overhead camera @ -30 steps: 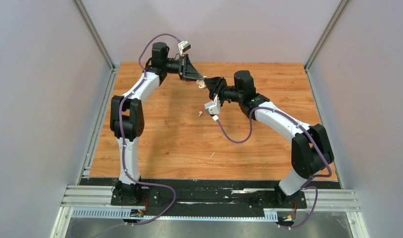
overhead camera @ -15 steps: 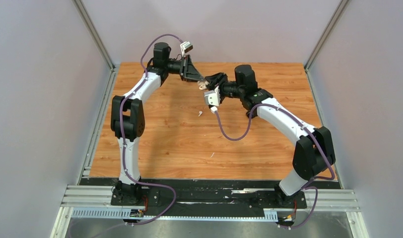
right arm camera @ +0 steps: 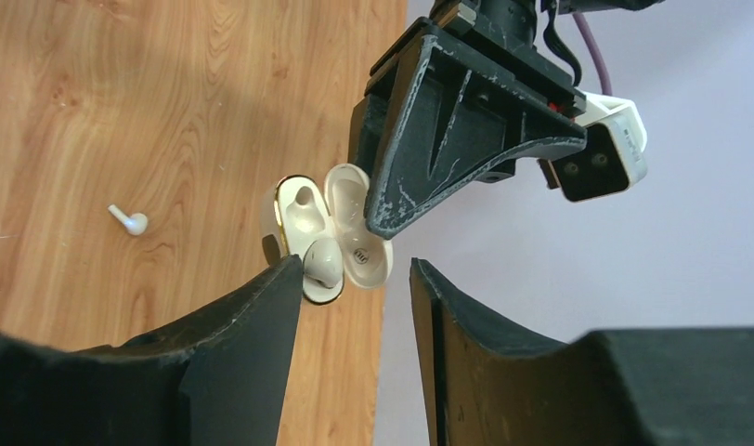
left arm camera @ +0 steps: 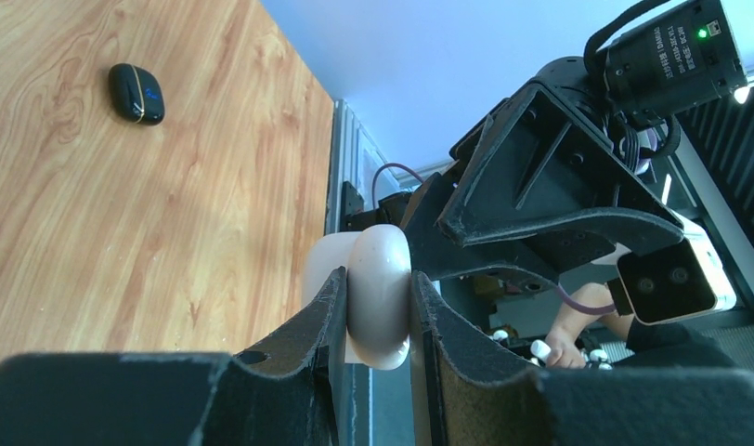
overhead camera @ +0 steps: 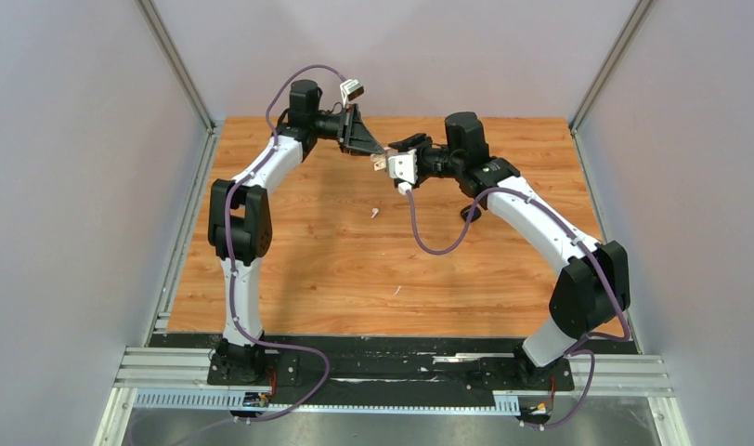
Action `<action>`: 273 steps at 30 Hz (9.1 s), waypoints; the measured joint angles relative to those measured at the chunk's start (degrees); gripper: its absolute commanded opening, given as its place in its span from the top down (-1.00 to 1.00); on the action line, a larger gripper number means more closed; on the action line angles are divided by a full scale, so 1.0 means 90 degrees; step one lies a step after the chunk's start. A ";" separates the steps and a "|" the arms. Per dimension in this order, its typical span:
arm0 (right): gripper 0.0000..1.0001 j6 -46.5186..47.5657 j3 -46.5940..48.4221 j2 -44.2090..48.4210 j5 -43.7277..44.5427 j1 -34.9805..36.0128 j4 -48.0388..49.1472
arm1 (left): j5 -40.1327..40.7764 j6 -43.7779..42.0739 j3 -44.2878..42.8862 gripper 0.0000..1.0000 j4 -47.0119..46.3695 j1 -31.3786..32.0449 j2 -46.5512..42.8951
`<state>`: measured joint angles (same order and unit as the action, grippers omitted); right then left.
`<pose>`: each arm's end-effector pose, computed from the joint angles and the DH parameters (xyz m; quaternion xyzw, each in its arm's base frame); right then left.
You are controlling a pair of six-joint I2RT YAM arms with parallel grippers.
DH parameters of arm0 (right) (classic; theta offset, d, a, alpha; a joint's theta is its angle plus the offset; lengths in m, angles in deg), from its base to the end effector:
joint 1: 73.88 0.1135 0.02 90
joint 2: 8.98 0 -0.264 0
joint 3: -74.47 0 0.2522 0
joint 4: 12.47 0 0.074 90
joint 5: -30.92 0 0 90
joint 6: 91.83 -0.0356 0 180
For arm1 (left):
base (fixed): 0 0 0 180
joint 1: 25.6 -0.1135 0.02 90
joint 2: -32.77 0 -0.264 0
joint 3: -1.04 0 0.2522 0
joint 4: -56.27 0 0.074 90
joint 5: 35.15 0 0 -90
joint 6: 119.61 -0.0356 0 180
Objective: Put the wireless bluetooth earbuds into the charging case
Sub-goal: Place the earbud in the charging case, then pick up the earbud from the center of the board.
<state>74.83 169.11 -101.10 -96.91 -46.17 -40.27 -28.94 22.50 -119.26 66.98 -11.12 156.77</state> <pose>0.3210 0.1933 0.3448 -0.7377 0.3529 0.0394 0.5743 0.4701 -0.1580 0.2967 0.1977 0.6888 -0.6915 0.0916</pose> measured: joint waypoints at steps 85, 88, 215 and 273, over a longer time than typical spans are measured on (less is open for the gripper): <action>0.34 -0.7558 0.1787 -0.4065 0.1766 0.0330 -0.1001 | 0.1654 -0.2545 0.1049 1.00 0.3563 -0.1443 -0.1479; 0.39 -0.7402 0.1630 -0.3959 0.1766 0.0330 -0.0998 | 0.1654 -0.2543 0.1049 1.00 0.3563 -0.1443 -0.1479; 0.34 -0.4976 -0.0372 -0.2271 -0.0709 -0.0124 -0.1282 | 0.2159 -0.3660 0.0177 1.00 0.4498 -0.0996 -0.0699; 0.35 -0.6033 0.0355 -0.2871 0.1770 0.0459 -0.2288 | 0.2188 -0.3638 0.0323 1.00 0.4498 -0.1083 -0.0826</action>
<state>20.54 172.30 -126.94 -80.97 -42.04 -60.86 -9.24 -10.24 -116.35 107.46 -20.87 149.34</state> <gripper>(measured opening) 0.321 0.326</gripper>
